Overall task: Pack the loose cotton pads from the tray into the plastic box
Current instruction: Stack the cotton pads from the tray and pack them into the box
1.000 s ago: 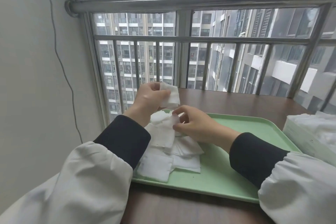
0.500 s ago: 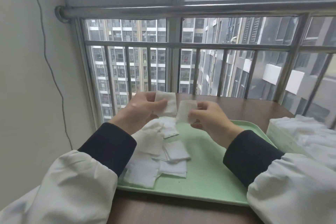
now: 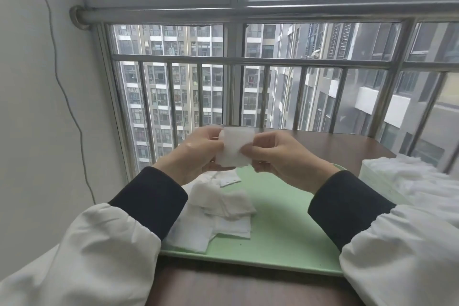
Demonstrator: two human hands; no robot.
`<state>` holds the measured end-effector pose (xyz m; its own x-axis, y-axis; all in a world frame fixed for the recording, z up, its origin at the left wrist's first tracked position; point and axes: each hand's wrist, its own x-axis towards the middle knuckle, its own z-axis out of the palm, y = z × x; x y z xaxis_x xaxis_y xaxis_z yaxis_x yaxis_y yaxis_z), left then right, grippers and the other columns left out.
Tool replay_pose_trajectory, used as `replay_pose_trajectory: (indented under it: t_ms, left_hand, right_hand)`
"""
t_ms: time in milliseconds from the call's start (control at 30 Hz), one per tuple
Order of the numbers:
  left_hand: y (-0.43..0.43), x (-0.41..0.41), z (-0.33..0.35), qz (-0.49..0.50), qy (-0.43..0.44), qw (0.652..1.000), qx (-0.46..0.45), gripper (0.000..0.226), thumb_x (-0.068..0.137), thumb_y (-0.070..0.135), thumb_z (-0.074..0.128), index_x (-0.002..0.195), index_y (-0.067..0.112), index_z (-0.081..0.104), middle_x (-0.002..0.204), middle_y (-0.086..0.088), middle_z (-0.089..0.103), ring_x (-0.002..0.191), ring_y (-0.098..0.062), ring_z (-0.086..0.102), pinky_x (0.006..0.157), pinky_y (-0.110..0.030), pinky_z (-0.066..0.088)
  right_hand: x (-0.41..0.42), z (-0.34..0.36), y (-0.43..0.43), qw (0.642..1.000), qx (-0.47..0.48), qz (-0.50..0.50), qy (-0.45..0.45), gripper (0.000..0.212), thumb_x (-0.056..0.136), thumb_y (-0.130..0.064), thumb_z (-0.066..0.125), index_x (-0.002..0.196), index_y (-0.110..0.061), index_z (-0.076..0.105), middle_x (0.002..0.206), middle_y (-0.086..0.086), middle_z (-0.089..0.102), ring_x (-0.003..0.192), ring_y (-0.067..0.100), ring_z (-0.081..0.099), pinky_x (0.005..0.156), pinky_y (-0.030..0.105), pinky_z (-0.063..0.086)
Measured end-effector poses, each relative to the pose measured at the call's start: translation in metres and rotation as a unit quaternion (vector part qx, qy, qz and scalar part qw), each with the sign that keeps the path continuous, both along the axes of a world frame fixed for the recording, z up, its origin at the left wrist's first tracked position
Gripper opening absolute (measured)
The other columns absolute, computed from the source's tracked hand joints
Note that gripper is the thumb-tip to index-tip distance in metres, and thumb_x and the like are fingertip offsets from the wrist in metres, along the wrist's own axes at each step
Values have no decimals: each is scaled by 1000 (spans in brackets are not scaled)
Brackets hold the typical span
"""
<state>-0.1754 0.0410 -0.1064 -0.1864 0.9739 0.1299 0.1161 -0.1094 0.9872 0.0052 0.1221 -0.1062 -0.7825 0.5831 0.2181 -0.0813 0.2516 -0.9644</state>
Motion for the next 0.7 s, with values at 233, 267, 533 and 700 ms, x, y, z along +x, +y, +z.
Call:
replay_pose_trajectory:
  t_ms: [233, 267, 533, 700]
  left_hand:
    - [1, 2, 1, -26, 2, 1000, -3, 27, 103, 0, 47, 116, 6, 70, 110, -17, 72, 97, -31, 74, 71, -34, 60]
    - [1, 3, 1, -33, -4, 999, -1, 26, 103, 2, 48, 114, 6, 71, 107, -16, 73, 93, -30, 75, 70, -33, 60]
    - [1, 3, 5, -39, -89, 995, -28, 41, 105, 39, 46, 118, 6, 65, 100, -14, 75, 86, -27, 74, 69, -36, 61]
    - [-4, 4, 3, -38, -5, 999, -2, 23, 92, 26, 72, 109, 10, 70, 100, -12, 75, 91, -25, 74, 78, -34, 62]
  right_hand:
    - [1, 1, -3, 997, 15, -67, -34, 11, 87, -8, 75, 77, -7, 71, 60, 6, 60, 55, 16, 56, 56, 25, 50]
    - [1, 1, -4, 996, 12, -75, -35, 10, 86, -8, 76, 79, -5, 71, 59, 6, 60, 56, 17, 57, 56, 25, 51]
    - [-5, -2, -7, 990, -10, -137, -32, 17, 82, -9, 80, 91, 3, 70, 60, 3, 65, 56, 16, 61, 57, 25, 54]
    - [-14, -2, -12, 981, 45, -180, -53, 13, 84, -9, 76, 86, -4, 64, 66, 8, 69, 55, 15, 65, 57, 28, 56]
